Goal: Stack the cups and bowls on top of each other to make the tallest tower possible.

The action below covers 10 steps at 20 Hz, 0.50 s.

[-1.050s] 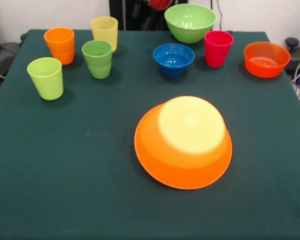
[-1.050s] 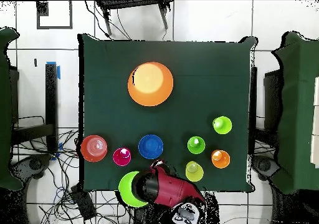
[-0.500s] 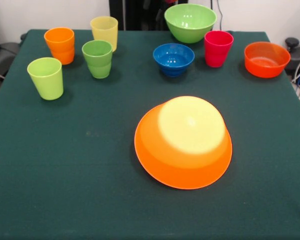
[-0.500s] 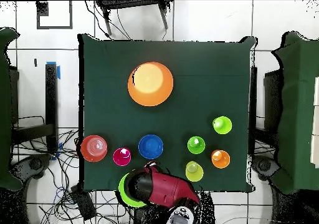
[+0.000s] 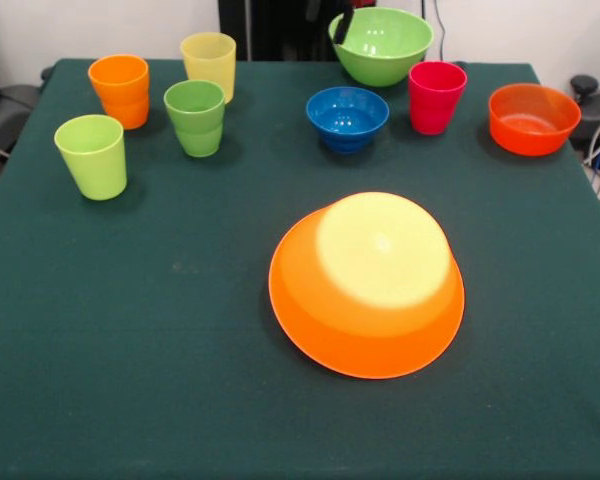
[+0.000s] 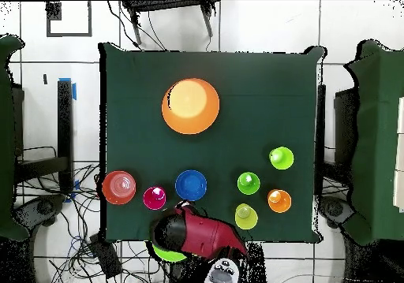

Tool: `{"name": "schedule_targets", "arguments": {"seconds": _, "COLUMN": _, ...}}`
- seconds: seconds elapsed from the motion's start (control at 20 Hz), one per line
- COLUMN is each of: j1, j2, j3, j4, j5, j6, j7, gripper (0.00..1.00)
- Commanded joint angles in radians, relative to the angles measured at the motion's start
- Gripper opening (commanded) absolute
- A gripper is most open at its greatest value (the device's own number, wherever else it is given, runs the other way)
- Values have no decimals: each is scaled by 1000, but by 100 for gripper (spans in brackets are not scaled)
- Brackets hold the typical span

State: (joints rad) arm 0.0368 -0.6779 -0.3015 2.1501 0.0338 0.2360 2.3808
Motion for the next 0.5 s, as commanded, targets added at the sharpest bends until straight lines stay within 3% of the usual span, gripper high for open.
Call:
{"name": "schedule_targets", "arguments": {"seconds": 0.05, "j1": 2, "j2": 13, "j3": 164, "j4": -43, "j5": 66, "j6": -23, "j7": 132, "gripper": 100}}
{"name": "schedule_targets", "arguments": {"seconds": 0.35, "j1": -48, "j2": 4, "j3": 258, "j4": 2, "j5": 83, "j6": -89, "j7": 137, "gripper": 100}}
{"name": "schedule_targets", "arguments": {"seconds": 0.5, "j1": -20, "j2": 14, "j3": 255, "j4": 6, "j5": 106, "j6": -105, "j7": 177, "gripper": 100}}
